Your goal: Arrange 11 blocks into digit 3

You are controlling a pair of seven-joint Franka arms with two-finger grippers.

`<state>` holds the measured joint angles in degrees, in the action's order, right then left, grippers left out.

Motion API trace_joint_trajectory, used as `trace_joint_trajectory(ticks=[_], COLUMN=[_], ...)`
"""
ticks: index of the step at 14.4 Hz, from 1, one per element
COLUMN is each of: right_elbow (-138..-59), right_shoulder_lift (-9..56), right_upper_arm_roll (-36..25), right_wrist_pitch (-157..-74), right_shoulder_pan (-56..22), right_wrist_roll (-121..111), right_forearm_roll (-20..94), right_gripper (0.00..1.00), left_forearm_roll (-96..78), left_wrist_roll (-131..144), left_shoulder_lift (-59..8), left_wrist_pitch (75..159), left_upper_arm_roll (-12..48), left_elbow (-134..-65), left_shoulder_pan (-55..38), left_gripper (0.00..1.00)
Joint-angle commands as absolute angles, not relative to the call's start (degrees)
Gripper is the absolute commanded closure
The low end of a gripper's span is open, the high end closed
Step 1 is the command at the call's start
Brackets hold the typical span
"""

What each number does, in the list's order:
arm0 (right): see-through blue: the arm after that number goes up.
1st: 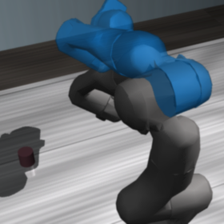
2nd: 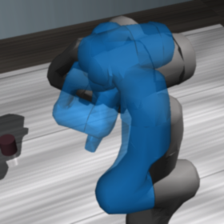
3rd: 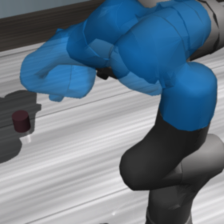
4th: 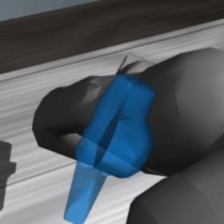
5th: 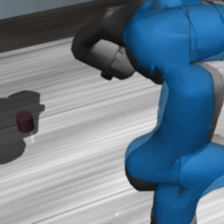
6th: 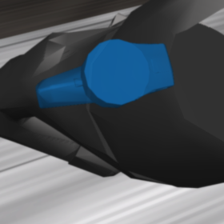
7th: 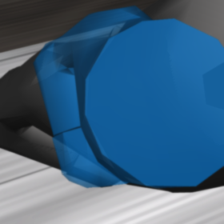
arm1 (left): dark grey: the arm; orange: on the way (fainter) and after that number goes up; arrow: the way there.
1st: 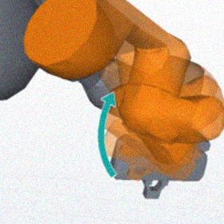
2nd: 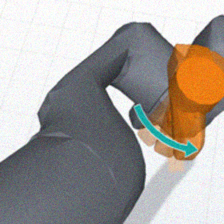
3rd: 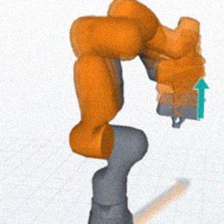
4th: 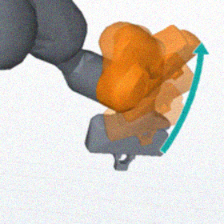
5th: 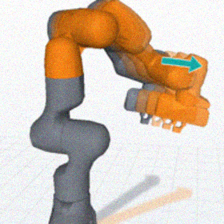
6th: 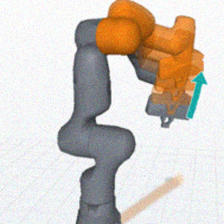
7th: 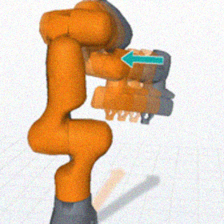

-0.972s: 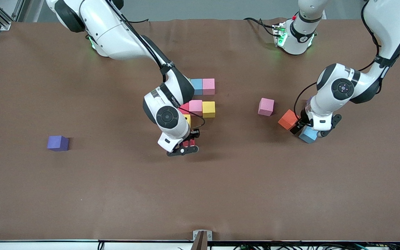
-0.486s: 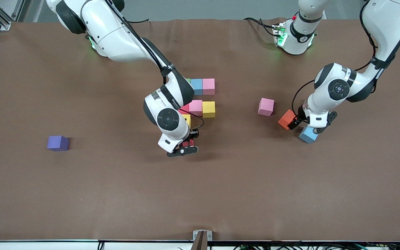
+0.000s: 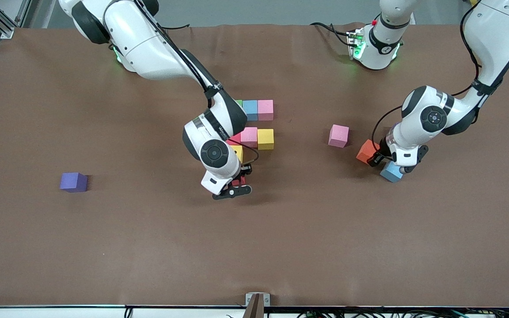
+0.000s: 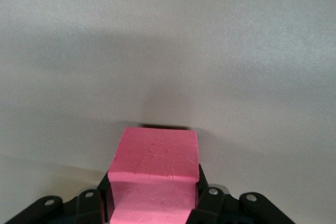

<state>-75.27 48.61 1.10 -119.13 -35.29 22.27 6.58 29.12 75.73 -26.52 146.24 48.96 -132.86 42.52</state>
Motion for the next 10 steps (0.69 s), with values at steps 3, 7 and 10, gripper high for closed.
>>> trace_joint_trajectory(ticks=[3,7,10], right_elbow=[-74.0,-73.9,-73.8], right_shoulder_lift=[49.0,49.0,49.0], right_upper_arm_roll=[0.5,0.5,0.5], right_wrist_pitch=[-117.7,-116.5,-115.8], right_shoulder_pan=[-36.1,-36.0,-36.1], right_wrist_roll=[22.1,22.1,22.1], right_forearm_roll=[6.1,6.2,6.2], right_gripper=[0.53,0.53,0.53], left_forearm_roll=[29.5,29.3,29.3], left_wrist_roll=[84.2,95.0,101.0], left_shoulder_lift=[-29.0,-32.4,-36.3], left_wrist_pitch=[139.2,136.7,134.3], left_upper_arm_roll=[49.3,49.0,49.0], left_elbow=[-121.4,-114.0,-108.5], left_shoulder_pan=[34.2,27.6,23.6], left_gripper=[0.86,0.87,0.87])
